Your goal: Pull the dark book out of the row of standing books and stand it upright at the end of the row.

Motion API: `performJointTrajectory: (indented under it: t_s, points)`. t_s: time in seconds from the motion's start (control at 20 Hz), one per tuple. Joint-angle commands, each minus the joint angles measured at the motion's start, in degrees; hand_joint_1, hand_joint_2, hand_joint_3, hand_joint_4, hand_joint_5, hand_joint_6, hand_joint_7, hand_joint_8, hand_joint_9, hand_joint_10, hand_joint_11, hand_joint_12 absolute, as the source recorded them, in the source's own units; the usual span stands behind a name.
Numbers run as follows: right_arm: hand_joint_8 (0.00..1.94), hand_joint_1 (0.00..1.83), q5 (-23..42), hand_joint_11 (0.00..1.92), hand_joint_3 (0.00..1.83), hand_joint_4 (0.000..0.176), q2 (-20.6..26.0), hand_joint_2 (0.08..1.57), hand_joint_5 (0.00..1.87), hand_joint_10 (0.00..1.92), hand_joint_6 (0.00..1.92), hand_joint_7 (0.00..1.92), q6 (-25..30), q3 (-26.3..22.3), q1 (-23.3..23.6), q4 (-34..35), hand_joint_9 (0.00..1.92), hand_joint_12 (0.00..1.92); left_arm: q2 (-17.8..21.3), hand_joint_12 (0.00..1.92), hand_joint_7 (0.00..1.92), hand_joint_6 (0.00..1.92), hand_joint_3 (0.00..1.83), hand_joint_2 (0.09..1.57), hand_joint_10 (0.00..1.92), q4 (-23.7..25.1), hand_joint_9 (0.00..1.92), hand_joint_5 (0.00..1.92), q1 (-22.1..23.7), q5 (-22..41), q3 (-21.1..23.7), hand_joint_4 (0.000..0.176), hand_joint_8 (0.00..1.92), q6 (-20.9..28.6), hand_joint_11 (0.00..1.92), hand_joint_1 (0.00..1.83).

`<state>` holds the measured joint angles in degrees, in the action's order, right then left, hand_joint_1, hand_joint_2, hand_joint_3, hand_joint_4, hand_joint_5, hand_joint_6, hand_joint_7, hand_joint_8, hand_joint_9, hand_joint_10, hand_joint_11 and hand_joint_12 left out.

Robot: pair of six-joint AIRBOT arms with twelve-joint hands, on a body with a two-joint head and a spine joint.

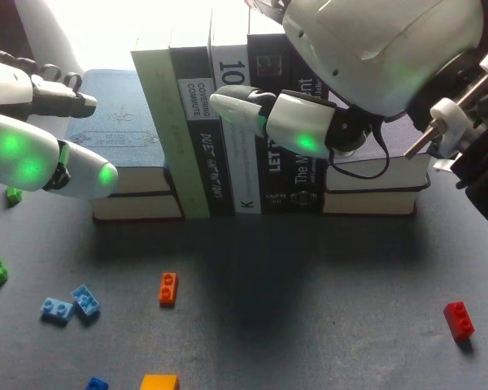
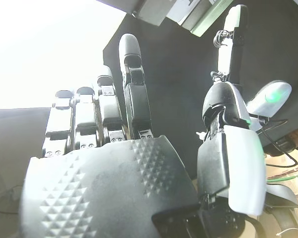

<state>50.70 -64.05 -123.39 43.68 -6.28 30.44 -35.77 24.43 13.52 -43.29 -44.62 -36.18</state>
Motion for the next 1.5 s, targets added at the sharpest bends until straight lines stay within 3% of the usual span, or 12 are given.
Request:
performJointTrajectory:
  t_s: [0.0,0.9,1.2,1.45]
  points:
    - [0.01,0.00,6.11,0.00,0.00,0.000,0.37,1.11,0.66,0.00,0.00,0.21,-0.35,-0.02,0.40,-3.13,0.01,0.00,0.52,0.11,0.00,0.00,0.00,1.13,0.00,1.66,0.00,0.00,0.70,4.09,-0.05,0.000,0.00,0.03,0.00,0.00]
    - [0.00,0.00,4.89,0.00,0.00,0.000,0.01,1.11,0.65,0.00,0.00,0.21,-0.13,-0.09,-2.75,-0.22,0.02,0.00,0.54,0.13,0.00,0.00,0.00,1.12,0.00,1.63,0.00,0.00,0.59,4.09,-0.03,0.000,0.00,0.15,0.00,0.00]
    - [0.01,0.00,4.88,0.00,0.00,0.000,1.82,1.12,0.67,0.01,0.01,0.22,-1.82,-4.28,-3.50,-0.25,0.03,0.00,0.54,0.07,0.00,0.00,0.00,1.13,0.00,1.65,0.00,0.00,0.59,4.09,-0.05,0.000,0.00,0.15,0.00,0.00]
    - [0.01,0.00,5.43,0.00,0.00,0.000,4.82,1.12,0.67,0.01,0.01,0.22,-4.73,-10.74,-6.83,-0.25,0.03,0.00,0.53,0.14,0.00,0.00,0.00,1.13,0.00,1.66,0.00,0.01,0.60,4.10,-0.12,0.000,0.00,0.15,0.00,0.00]
